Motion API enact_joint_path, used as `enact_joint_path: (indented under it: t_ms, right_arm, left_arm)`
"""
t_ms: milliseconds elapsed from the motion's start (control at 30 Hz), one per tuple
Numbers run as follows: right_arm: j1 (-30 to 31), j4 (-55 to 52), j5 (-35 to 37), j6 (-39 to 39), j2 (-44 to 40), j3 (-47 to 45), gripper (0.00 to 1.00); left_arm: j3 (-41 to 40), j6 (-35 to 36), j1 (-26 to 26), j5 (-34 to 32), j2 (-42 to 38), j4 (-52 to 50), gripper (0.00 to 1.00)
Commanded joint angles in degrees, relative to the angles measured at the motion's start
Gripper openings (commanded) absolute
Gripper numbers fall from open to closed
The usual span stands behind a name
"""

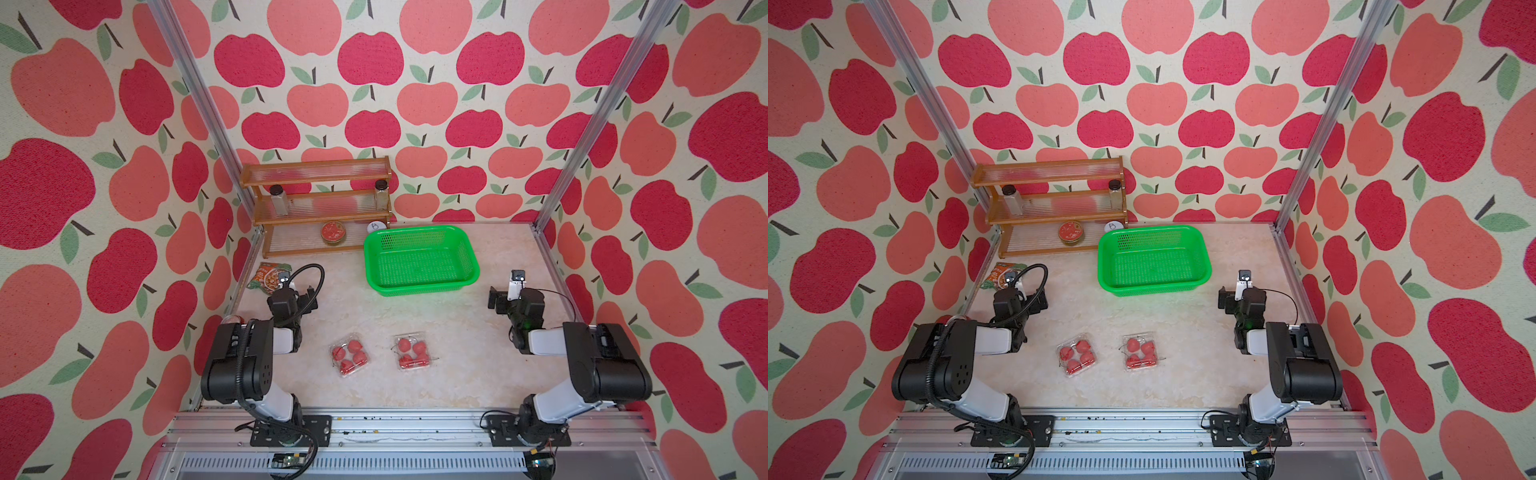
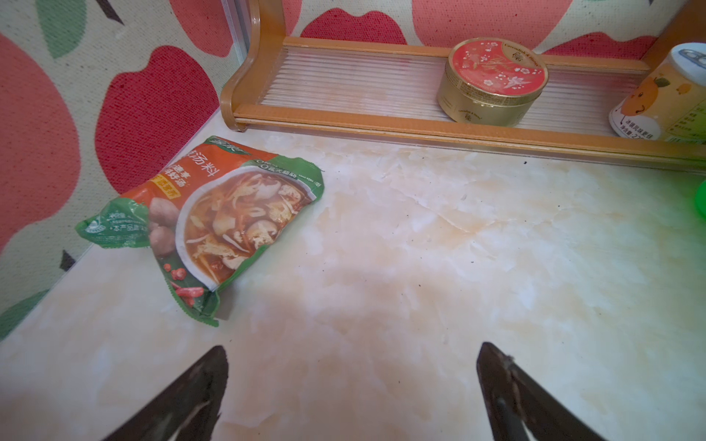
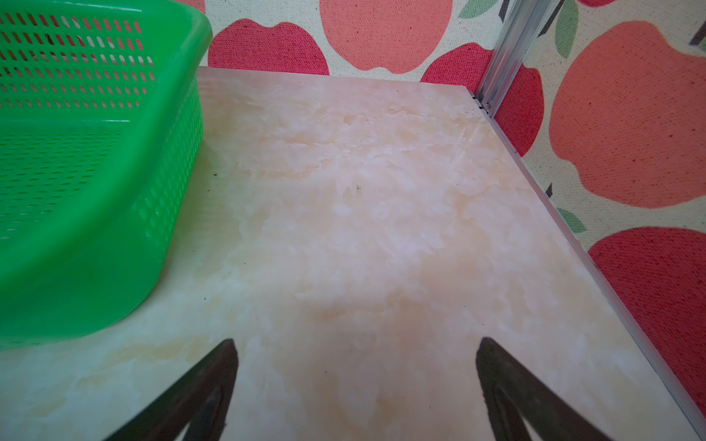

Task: Pack strawberries into containers
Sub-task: Reset both arms

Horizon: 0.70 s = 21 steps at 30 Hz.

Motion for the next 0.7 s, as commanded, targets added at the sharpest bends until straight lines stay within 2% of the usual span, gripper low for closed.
enact_joint_path:
  t_ms: [0,667]
  right_arm:
    - [0.51,0.38,0.45,-0.92,-0.45,0.81,0.99]
    - [0.59,-0.48,-1.72,-1.80,-0.55,1.23,0.99]
  left_arm:
    - [0.77,1.07,0.34,0.34,-0.28,0.76,0.99]
    - [0.77,1.07,0.31,0.36,-0.26,0.75,0.99]
